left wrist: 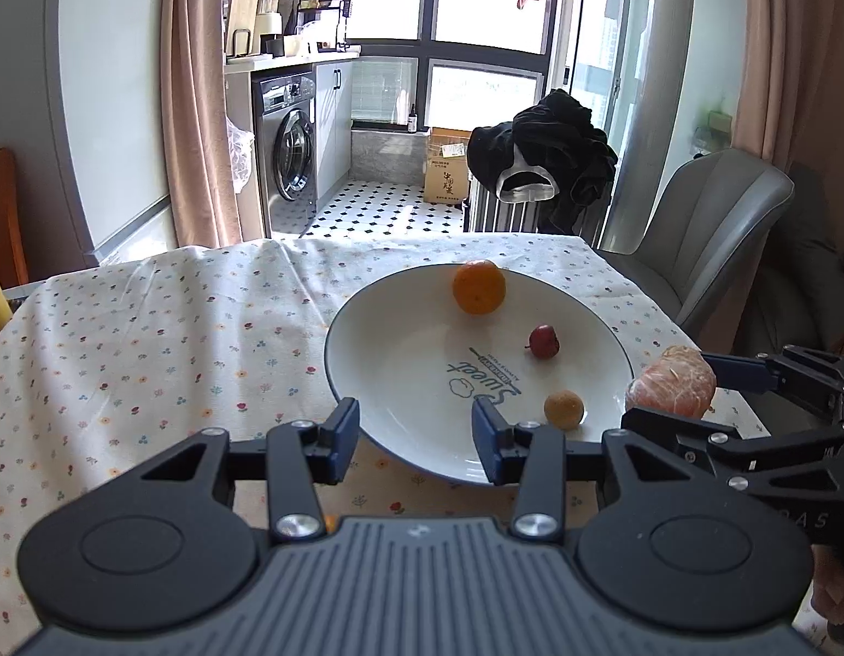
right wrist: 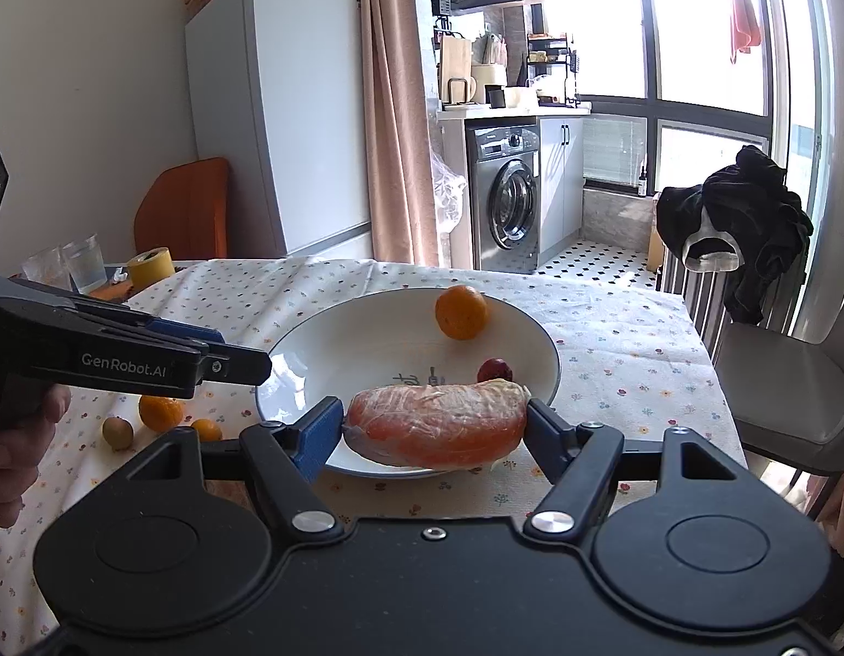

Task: Organize fruits
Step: 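Carry both to the white bowl while the left tool releases the orange inside, then lower the peeled tangerine into the bowl and open the right tool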

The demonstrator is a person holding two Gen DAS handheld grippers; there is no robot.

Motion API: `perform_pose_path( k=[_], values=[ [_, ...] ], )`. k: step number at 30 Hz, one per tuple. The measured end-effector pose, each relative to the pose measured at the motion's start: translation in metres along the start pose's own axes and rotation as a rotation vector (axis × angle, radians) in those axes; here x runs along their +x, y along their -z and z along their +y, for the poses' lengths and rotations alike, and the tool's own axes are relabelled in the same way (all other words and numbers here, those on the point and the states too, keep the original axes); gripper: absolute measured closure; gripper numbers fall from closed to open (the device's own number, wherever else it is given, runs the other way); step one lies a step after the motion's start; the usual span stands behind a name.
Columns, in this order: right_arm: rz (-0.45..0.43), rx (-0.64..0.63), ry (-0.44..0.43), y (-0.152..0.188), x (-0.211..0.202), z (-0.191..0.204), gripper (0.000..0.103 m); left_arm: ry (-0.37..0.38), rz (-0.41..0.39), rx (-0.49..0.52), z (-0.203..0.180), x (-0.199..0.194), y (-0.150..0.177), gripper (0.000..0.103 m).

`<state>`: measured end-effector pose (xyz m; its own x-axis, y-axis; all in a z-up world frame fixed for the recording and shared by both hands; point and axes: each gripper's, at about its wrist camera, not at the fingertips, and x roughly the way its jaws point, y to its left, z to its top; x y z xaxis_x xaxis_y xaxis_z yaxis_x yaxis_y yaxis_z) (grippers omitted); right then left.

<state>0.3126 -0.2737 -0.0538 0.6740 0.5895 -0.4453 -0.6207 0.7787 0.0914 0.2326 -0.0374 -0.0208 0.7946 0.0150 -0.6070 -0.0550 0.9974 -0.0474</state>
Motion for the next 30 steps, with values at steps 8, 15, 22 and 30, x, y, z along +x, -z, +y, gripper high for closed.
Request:
perform_pose_path(
  k=[8, 15, 22, 30],
  values=[
    [0.015, -0.009, -0.020, -0.005, 0.015, 0.014, 0.034, -0.028, -0.007, -0.034, 0.020, -0.018, 0.008, 0.055],
    [0.023, -0.020, -0.029, -0.010, 0.028, 0.029, 0.034, -0.051, -0.020, -0.062, 0.038, -0.034, 0.014, 0.051],
    [0.012, -0.030, -0.025, -0.009, 0.029, 0.037, 0.020, -0.063, -0.025, -0.095, 0.051, -0.045, 0.021, 0.050],
    [0.027, -0.025, -0.010, -0.003, 0.016, 0.038, 0.017, -0.085, -0.036, -0.119, 0.058, -0.052, 0.031, 0.030]
  ],
)
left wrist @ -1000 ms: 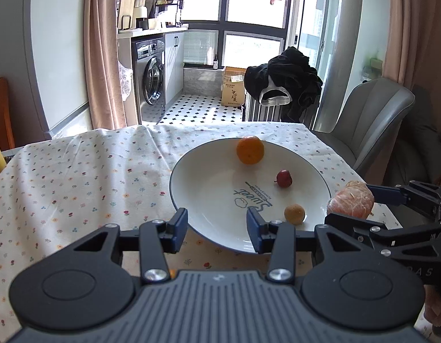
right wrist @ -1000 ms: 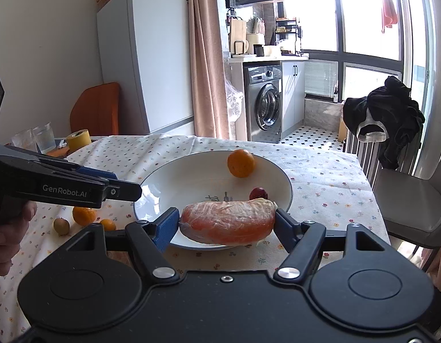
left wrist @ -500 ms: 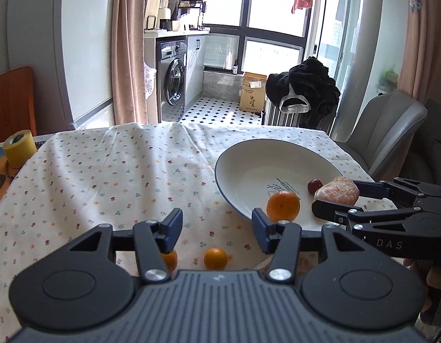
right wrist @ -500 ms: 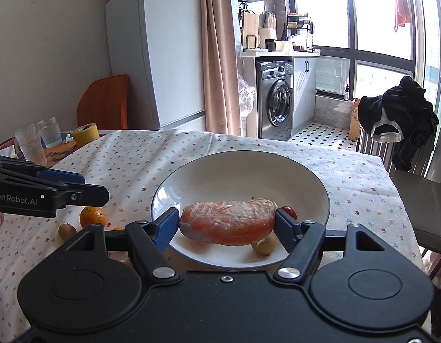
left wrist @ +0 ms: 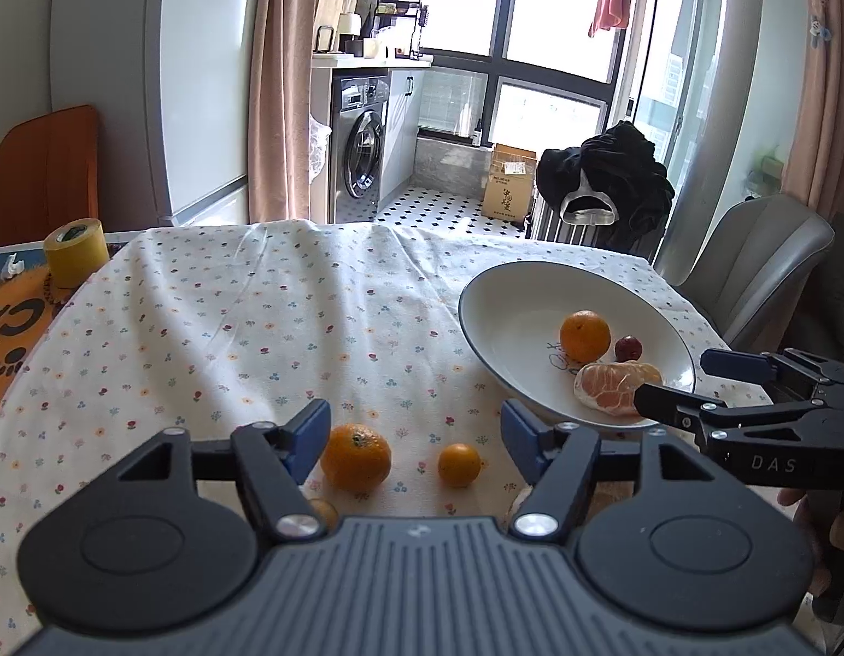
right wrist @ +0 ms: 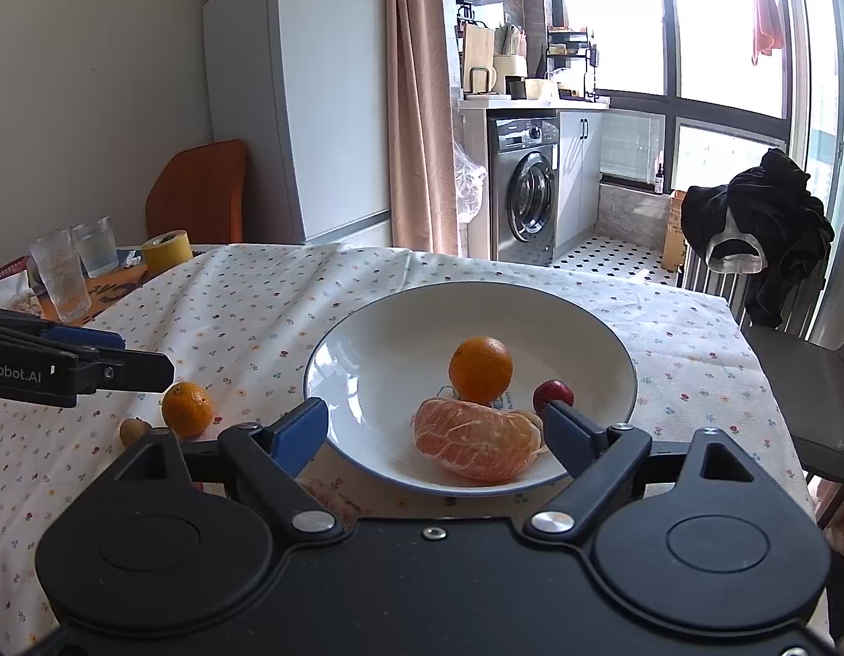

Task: Organize fruits
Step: 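Lower the peeled tangerine into the bowl and open the right tool, then withdraw both open tools from the bowl toward the remaining fruit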

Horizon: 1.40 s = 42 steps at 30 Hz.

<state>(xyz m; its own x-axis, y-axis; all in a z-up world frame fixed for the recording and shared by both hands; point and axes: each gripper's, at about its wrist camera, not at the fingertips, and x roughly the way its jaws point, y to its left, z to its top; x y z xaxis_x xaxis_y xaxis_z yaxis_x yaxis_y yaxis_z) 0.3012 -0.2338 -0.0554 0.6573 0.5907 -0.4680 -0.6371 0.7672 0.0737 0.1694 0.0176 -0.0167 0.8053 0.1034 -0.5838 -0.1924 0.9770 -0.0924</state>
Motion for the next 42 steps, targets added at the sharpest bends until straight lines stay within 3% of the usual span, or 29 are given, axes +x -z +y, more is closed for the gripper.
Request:
perform_pose_path(
  k=[2, 12, 17, 21, 28, 42],
  values=[
    [0.003, 0.008, 0.001, 0.002, -0.003, -0.001, 0.017, -0.006, -0.015, 0.004, 0.000, -0.004, 0.002, 0.025],
    [0.007, 0.012, -0.008, 0.010, -0.024, 0.008, 0.011, -0.033, -0.013, -0.015, 0.007, -0.020, 0.012, 0.022],
    [0.011, 0.020, -0.020, 0.014, -0.033, 0.013, 0.008, -0.057, -0.021, -0.029, 0.009, -0.029, 0.019, 0.016],
    [0.005, 0.032, -0.033, 0.017, -0.041, 0.016, 0.000, -0.064, -0.025, -0.039, 0.010, -0.037, 0.024, 0.014],
    [0.013, 0.057, -0.061, 0.020, -0.053, 0.020, 0.000, -0.089, -0.028, -0.074, 0.013, -0.049, 0.032, 0.013],
    [0.006, 0.101, -0.113, 0.027, -0.079, 0.027, 0.000, -0.070, -0.055, -0.026, 0.003, -0.077, 0.041, 0.013]
  ],
)
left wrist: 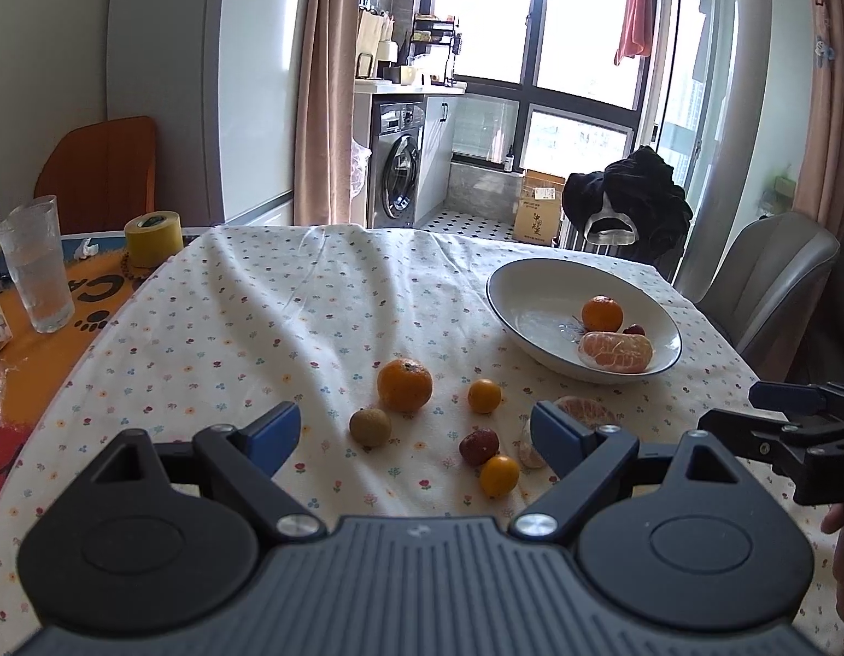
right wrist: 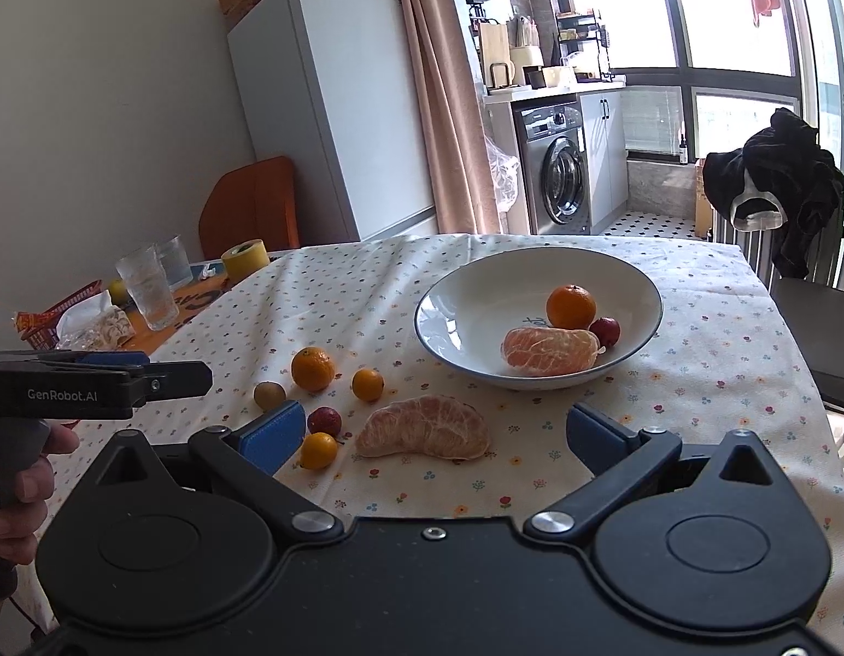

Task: Organize fruits
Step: 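Withdraw both open tools from the bowl toward the remaining fruit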

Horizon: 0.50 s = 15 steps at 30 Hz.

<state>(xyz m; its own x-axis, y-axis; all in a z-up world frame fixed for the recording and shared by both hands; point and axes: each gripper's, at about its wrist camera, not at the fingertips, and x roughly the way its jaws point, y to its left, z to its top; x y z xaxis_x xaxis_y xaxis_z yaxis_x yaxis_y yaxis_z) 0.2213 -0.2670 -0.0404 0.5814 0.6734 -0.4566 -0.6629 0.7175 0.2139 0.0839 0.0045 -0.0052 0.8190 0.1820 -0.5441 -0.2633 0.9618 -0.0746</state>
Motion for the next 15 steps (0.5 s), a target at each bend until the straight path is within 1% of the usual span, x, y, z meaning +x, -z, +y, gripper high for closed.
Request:
perform_pose_path(
  k=[3, 7, 11, 15],
  values=[
    [0.000, 0.008, -0.008, 0.0005, -0.0045, 0.0000, 0.000, 0.006, -0.006, 0.013, -0.0022, -0.0045, 0.0013, 0.013],
    [0.007, 0.016, -0.012, 0.0016, -0.0070, 0.0003, 0.000, 0.033, -0.015, 0.023, -0.0015, -0.0108, 0.0045, 0.013],
    [0.011, 0.020, -0.011, 0.0018, -0.0068, 0.0017, 0.000, 0.059, 0.008, 0.015, 0.0027, -0.0091, 0.0071, 0.013],
    [0.015, 0.029, -0.020, 0.0031, -0.0063, 0.0023, 0.000, 0.072, 0.010, 0.012, 0.0067, -0.0085, 0.0088, 0.013]
  ],
)
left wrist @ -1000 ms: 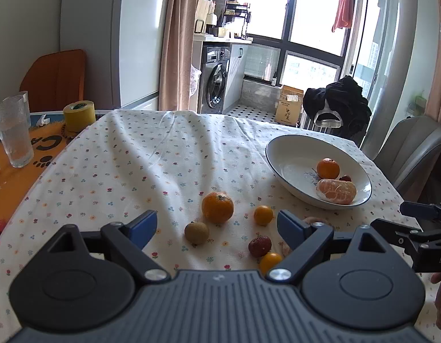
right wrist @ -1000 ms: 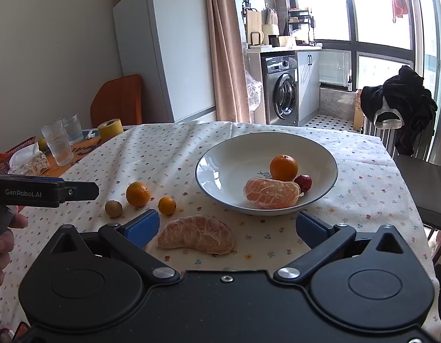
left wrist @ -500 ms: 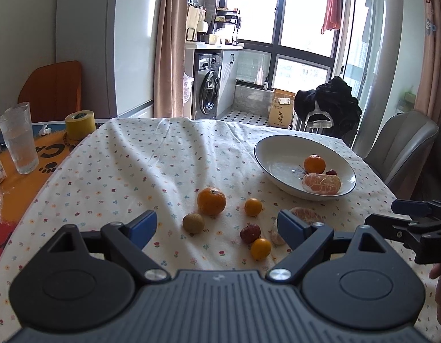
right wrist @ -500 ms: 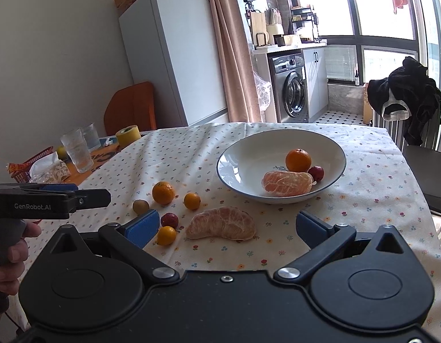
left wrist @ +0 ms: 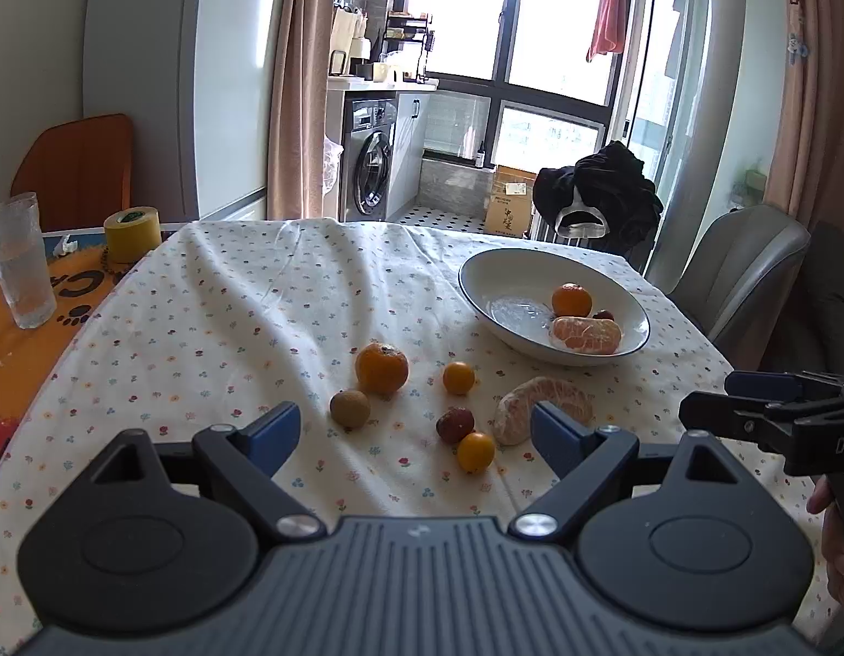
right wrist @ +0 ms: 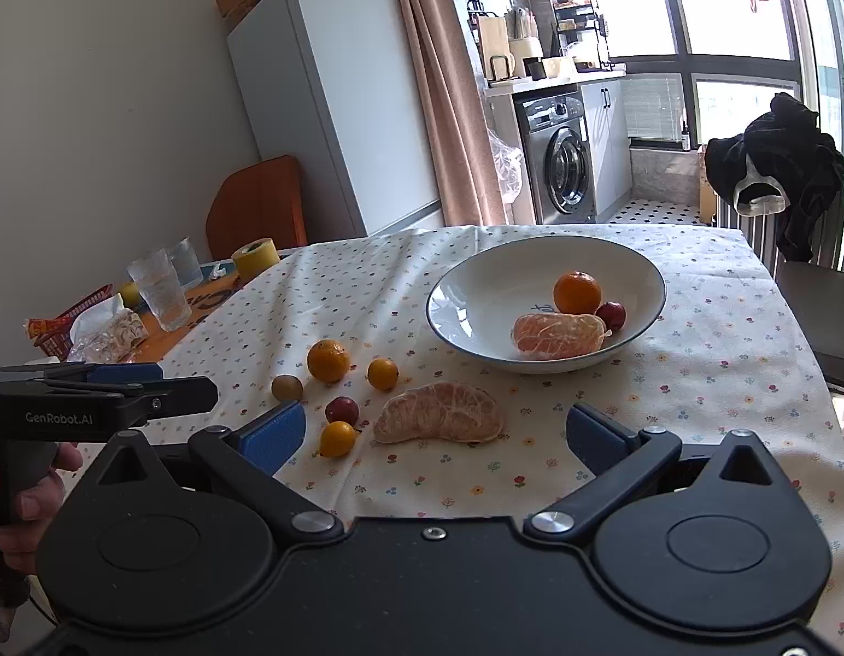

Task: Organize fruits
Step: 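Withdraw both open tools from the bowl toward the remaining fruit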

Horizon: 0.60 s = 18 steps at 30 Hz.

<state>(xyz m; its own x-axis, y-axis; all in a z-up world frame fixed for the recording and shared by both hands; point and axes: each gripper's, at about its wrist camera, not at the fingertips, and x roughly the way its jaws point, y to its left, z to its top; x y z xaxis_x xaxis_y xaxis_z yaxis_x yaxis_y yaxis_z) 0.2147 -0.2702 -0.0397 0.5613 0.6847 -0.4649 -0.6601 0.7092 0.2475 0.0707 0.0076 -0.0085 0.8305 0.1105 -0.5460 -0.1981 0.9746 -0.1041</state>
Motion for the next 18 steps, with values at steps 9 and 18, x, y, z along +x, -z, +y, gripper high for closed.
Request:
perform_pose_path(
  k=[9, 18],
  values=[
    [0.025, 0.004, -0.005, 0.004, 0.011, 0.001, 0.000, 0.031, 0.011, 0.004, 0.001, 0.011, 0.005, 0.015],
    [0.056, 0.012, 0.005, 0.009, 0.027, -0.004, 0.000, 0.069, 0.065, 0.004, -0.004, 0.037, 0.011, 0.031]
  ],
)
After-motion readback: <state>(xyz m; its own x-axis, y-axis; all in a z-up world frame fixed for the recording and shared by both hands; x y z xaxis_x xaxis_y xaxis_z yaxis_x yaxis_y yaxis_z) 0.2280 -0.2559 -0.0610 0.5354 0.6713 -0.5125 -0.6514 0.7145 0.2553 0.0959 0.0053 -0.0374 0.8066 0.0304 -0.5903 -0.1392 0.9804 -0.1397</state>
